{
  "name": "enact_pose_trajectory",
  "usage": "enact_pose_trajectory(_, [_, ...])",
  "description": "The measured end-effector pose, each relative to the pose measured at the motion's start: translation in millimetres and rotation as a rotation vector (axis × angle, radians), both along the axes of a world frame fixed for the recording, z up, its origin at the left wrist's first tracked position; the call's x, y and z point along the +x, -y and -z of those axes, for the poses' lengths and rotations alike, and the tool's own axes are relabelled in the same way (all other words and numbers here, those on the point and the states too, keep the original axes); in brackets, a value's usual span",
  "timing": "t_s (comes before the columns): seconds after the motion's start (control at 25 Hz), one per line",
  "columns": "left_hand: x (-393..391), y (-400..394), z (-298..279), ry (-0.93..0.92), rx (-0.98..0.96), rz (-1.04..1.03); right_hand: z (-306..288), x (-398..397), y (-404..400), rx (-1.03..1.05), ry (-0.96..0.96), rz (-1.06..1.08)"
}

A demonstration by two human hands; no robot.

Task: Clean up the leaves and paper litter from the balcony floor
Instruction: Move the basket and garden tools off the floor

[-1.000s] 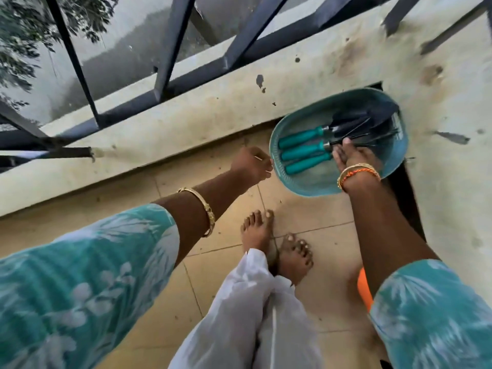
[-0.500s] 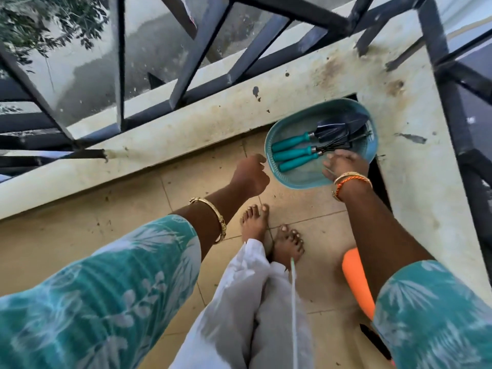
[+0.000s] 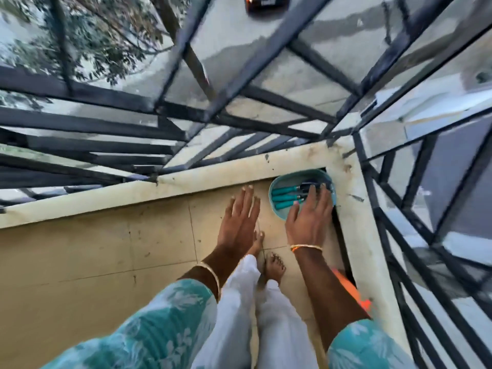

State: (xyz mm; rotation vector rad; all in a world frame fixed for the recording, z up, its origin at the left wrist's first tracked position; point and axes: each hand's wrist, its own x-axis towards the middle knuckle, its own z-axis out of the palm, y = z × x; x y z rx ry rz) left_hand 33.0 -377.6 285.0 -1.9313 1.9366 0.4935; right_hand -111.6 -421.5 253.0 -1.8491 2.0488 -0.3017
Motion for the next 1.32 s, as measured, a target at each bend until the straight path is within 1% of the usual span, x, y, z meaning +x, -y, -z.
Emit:
enact_pose_trajectory(0.08, [0, -17, -44, -0.01, -0.097, -0.091, -57, 14, -5, -0.028, 0.006, -0.049])
enact_pose_trajectory(0.12, [1, -25, -69, -0.026, -0.146, -0.104, -84, 21, -7, -0.04, 0.007, -0.094])
enact_pose_trajectory(0.16, [1, -31, -93, -0.041, -0.159, -0.135, -110, 28, -8, -0.047, 0.016, -0.134])
enact_pose_trajectory(0.24, [4, -48, -141, -0.07, -0.18, -0.228, -159, 42, -15, -0.065, 0.04, -0.282])
enact_pose_trajectory(0.32, [12, -71, -182, -0.021, -0.233, -0.352, -206, 56, -24, -0.128, 0.05, -0.492])
enact_pose_trajectory(0.44, [20, -104, -228, 0.039, -0.312, -0.546, -258, 78, -41, -0.175, 0.072, -0.709])
enact_pose_trajectory(0.56, [30, -142, -266, 0.091, -0.396, -0.735, -295, 107, -66, -0.247, 0.109, -0.891])
enact_pose_trajectory(0.68, [45, -178, -292, 0.176, -0.521, -0.912, -312, 137, -103, -0.29, 0.136, -1.091])
enact_pose_trajectory(0.84, [66, -246, -306, 0.236, -0.586, -1.139, -317, 176, -167, -0.282, 0.218, -1.346])
enact_pose_trajectory(1.0, [95, -335, -304, 0.253, -0.494, -1.413, -329, 224, -249, -0.255, 0.255, -1.589])
enact_pose_trajectory(1.12, [117, -404, -302, 0.314, -0.497, -1.537, -333, 262, -317, -0.264, 0.252, -1.733])
enact_pose_trajectory(1.2, [140, -452, -299, 0.372, -0.494, -1.61, -331, 291, -365, -0.284, 0.208, -1.828])
enact_pose_trajectory(1.32, [168, -519, -298, 0.39, -0.482, -1.691, -333, 334, -436, -0.303, 0.203, -1.89])
